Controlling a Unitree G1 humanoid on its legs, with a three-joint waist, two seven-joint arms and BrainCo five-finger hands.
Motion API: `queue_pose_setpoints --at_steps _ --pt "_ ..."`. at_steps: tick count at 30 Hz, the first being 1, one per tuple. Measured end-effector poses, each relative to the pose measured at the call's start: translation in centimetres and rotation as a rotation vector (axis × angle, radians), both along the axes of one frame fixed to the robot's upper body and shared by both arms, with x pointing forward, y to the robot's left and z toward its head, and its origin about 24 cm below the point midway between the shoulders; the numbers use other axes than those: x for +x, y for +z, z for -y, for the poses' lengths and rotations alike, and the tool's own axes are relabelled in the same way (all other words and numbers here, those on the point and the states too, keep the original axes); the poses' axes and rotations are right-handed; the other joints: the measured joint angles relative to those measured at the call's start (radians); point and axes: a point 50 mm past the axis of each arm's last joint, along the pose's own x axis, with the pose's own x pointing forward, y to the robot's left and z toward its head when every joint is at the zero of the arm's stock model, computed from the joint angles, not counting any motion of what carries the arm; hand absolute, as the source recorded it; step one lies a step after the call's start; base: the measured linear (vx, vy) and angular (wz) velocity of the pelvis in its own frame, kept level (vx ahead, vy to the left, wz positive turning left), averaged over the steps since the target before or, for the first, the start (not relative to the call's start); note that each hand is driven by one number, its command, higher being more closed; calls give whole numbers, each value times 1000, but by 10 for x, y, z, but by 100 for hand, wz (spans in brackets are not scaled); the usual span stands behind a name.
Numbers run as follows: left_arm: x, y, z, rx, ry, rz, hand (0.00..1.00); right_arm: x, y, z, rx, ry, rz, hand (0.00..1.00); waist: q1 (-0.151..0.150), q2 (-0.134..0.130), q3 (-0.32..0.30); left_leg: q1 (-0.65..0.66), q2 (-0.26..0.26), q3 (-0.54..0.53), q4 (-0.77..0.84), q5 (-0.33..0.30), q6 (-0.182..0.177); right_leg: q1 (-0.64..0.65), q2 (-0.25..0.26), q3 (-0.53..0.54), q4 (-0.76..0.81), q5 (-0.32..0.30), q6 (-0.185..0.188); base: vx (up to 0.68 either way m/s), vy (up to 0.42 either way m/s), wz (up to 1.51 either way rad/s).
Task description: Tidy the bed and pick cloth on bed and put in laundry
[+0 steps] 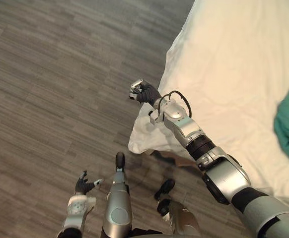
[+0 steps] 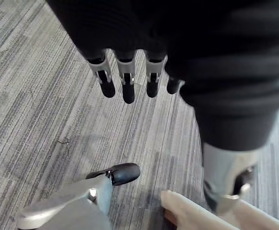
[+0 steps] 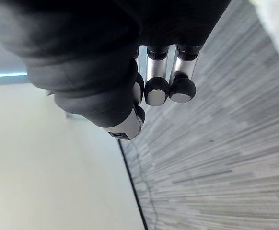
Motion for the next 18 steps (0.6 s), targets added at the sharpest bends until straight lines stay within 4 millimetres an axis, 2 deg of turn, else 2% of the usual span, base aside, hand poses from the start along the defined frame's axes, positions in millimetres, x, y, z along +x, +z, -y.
queue_pose_setpoints --at_steps 3,6,7,8,9,10,11,12,14,15,16,18 --pt "9 2 8 -26 -29 4 0 -8 -18 -4 -12 46 -50 100 -35 8 4 -1 -11 2 0 -1 0 -15 -16 12 15 -2 3 14 42 -7" --pt "21 9 14 -40 -49 28 0 -16 -35 -4 -10 86 -95 100 -49 8 4 -1 -21 18 0 -2 1 -34 -30 33 28 -2 8 21 36 -14" --pt "24 12 15 -46 -50 40 0 -20 -46 -2 -21 104 -115 100 -55 8 4 1 -24 23 0 -3 3 -34 -33 37 28 0 11 18 31 -12" --pt "29 16 16 -55 -49 54 0 -30 -69 3 -44 132 -177 100 -67 8 4 7 -30 25 0 -4 3 -33 -37 44 26 2 12 16 27 -10" --pt "32 18 16 -65 -46 63 0 -38 -84 6 -63 150 -218 100 -75 7 4 12 -33 25 0 -4 3 -29 -40 48 24 4 14 16 24 -9" --pt "33 19 16 -68 -45 68 0 -49 -104 11 -71 166 -284 100 -87 7 5 20 -35 25 0 -4 3 -22 -41 50 22 6 15 19 15 -12" --pt "34 19 17 -80 -43 69 0 -71 -134 18 -80 198 -379 100 -94 4 5 37 -35 27 0 -10 -1 -10 -41 59 18 7 17 20 5 -14" --pt "33 19 17 -87 -43 64 0 -82 -146 23 -104 217 -416 100 -96 4 4 48 -35 28 0 -16 -1 -1 -39 62 14 8 19 40 -5 -21" --pt "26 12 15 -95 -39 28 0 -129 -186 37 -196 319 -523 100 -116 -9 -6 89 -33 33 0 -29 -2 35 -34 77 0 9 22 61 -20 -22" --pt "23 10 15 -95 -40 17 0 -139 -191 37 -208 348 -530 100 -123 -12 -7 99 -32 34 0 -31 -3 46 -33 78 -5 10 23 58 -25 -20" --pt "14 3 13 -91 -41 -12 0 -159 -198 34 -209 417 -532 100 -142 -29 -24 115 -30 38 0 -33 -5 60 -29 82 -12 10 24 42 -21 -20" --pt "3 -7 15 -75 -69 -61 0 -176 -190 19 -159 518 -453 100 -145 -50 -54 145 -23 49 0 -39 -10 88 -21 86 -23 10 24 48 -34 -16"
